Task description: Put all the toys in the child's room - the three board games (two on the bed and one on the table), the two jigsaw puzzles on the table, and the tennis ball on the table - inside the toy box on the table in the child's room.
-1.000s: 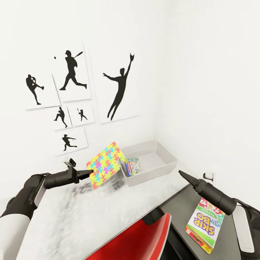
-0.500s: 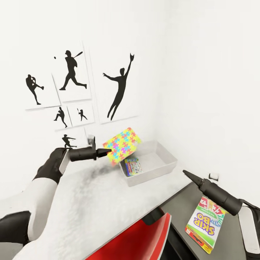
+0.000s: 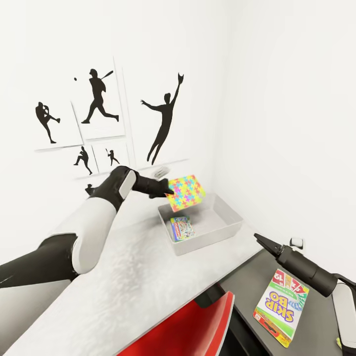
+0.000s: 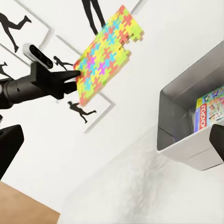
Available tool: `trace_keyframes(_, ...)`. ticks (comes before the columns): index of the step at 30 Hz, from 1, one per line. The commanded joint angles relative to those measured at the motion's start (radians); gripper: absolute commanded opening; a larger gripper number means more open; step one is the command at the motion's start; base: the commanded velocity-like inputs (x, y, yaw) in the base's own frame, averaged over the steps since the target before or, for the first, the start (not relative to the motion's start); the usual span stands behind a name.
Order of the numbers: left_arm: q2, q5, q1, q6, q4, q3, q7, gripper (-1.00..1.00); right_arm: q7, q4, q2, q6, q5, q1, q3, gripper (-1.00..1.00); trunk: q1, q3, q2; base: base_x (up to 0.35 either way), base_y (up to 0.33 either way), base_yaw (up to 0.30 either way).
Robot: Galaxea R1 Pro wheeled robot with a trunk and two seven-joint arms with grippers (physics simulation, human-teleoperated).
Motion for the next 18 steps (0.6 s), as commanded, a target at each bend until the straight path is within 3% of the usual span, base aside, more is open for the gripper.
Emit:
trace_keyframes(1,-0.007,0.005,-0.004,0.007,0.001,0.006,0.026,-1.00,0.004,0.000,-0.001,0.004,0.001,-0.001,-0.001,1.00,0.001,-0.002,-0.002,0.000,0.000,0.000)
trace_keyframes(7,-0.025,0.002,-0.008,0.005,0.023,0.002,0.114,-1.00,0.005,-0.018,-0.001,0.000,0.000,-0.001,-0.002,1.00,0.001,-0.002,-0.002,0.000,0.000,0.000)
trace_keyframes(18,-0.025,0.000,-0.009,0.002,0.041,-0.001,0.122,-1.00,0.006,-0.029,-0.001,0.006,0.000,-0.001,-0.005,1.00,0.001,-0.007,-0.002,0.000,0.000,0.000)
